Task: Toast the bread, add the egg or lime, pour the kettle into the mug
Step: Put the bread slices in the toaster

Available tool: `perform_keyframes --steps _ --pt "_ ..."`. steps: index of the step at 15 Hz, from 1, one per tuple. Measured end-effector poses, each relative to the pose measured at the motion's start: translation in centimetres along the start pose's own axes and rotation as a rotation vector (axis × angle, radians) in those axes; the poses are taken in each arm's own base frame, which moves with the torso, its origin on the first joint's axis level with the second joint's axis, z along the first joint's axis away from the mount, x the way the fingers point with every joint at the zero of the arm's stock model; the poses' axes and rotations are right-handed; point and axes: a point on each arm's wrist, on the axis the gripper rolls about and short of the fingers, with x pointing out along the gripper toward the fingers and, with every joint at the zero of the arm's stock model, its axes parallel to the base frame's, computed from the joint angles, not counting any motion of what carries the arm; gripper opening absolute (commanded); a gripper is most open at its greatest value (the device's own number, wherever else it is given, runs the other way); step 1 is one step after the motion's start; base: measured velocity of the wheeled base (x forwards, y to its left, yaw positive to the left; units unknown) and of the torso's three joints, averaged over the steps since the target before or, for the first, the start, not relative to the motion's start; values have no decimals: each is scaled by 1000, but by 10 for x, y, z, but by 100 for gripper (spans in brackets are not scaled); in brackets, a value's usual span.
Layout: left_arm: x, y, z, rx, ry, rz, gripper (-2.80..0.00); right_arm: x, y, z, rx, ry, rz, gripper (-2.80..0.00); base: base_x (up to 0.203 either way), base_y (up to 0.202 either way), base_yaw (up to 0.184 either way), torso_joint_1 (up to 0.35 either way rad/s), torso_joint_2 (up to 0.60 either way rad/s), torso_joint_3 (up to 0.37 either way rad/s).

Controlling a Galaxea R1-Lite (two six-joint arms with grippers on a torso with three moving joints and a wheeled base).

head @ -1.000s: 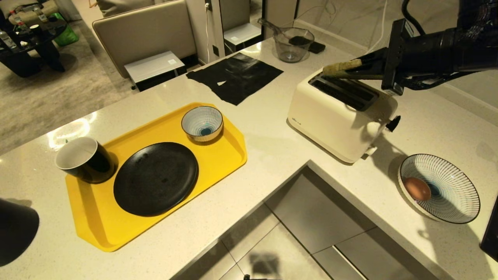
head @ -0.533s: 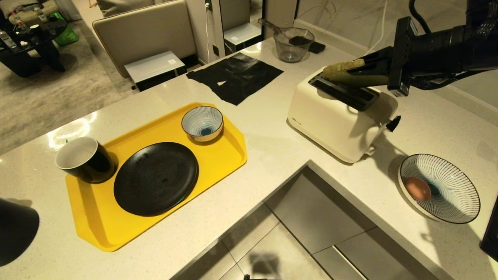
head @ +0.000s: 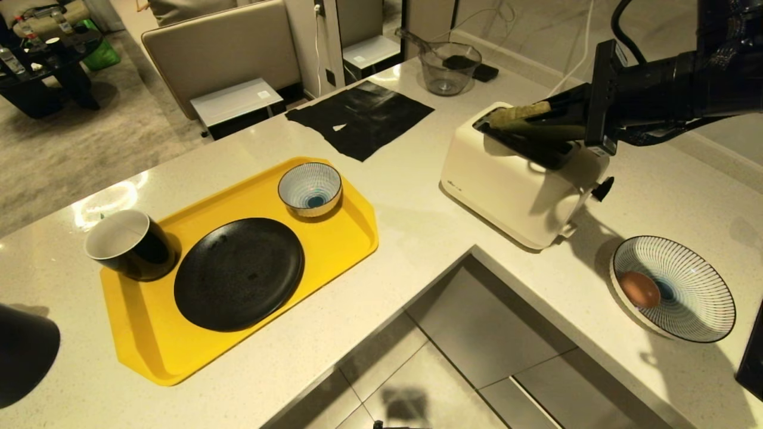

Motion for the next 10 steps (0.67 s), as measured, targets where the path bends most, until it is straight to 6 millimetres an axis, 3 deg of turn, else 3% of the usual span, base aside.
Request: perform_keyframes --steps 5,10 --pt "0 0 0 0 0 1 -280 6 7 22 -1 -37 54 -280 0 0 0 0 0 0" --pt "0 0 0 0 0 0 -280 -1 18 22 -35 -35 139 -280 0 0 0 0 0 0"
